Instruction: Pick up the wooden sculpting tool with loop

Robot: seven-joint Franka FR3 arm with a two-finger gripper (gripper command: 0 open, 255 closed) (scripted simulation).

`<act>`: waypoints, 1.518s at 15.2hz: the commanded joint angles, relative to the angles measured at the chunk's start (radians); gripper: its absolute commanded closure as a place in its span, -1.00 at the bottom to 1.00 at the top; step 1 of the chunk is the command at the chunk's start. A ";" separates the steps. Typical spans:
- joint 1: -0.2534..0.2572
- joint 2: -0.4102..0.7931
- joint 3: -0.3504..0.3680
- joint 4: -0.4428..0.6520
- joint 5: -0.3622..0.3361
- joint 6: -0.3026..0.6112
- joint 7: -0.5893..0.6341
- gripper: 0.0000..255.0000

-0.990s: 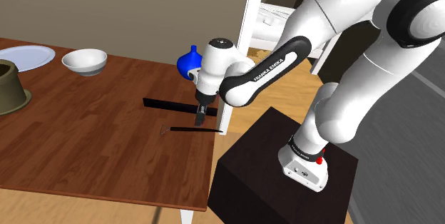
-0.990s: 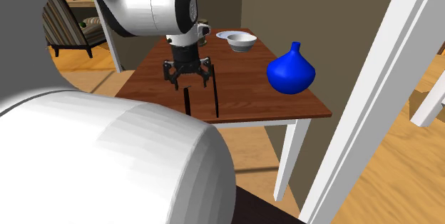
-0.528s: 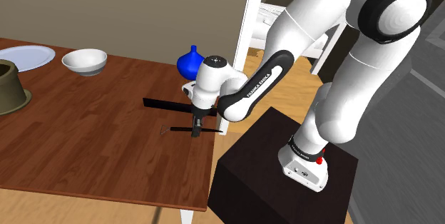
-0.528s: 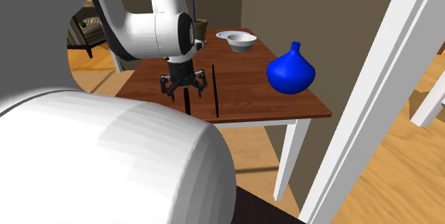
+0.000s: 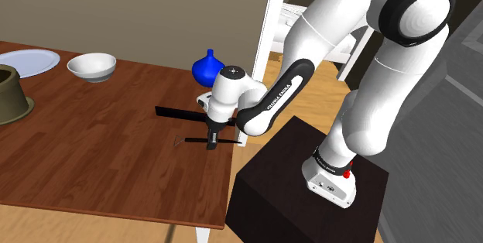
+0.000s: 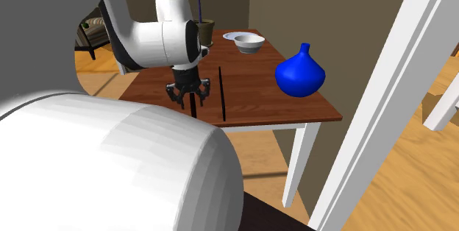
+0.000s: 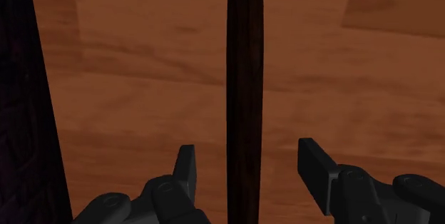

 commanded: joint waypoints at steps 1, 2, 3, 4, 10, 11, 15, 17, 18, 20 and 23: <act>-0.003 0.007 -0.005 -0.001 -0.001 0.003 0.001 1.00; -0.003 0.006 -0.005 0.000 0.000 0.001 0.000 1.00; -0.005 0.005 -0.005 -0.001 0.003 0.000 -0.004 1.00; -0.006 0.004 -0.005 0.000 0.005 -0.001 -0.007 1.00; -0.008 -0.041 0.009 -0.001 0.047 -0.043 -0.035 1.00; -0.008 -0.057 0.011 0.000 0.061 -0.058 -0.045 1.00; -0.003 -0.116 0.015 0.005 0.108 -0.120 -0.080 1.00; 0.000 -0.144 0.014 0.009 0.126 -0.152 -0.093 1.00; 0.001 -0.158 0.013 0.012 0.134 -0.168 -0.099 1.00; 0.005 -0.185 0.012 0.017 0.148 -0.199 -0.110 1.00; 0.008 -0.212 0.009 0.025 0.160 -0.233 -0.119 1.00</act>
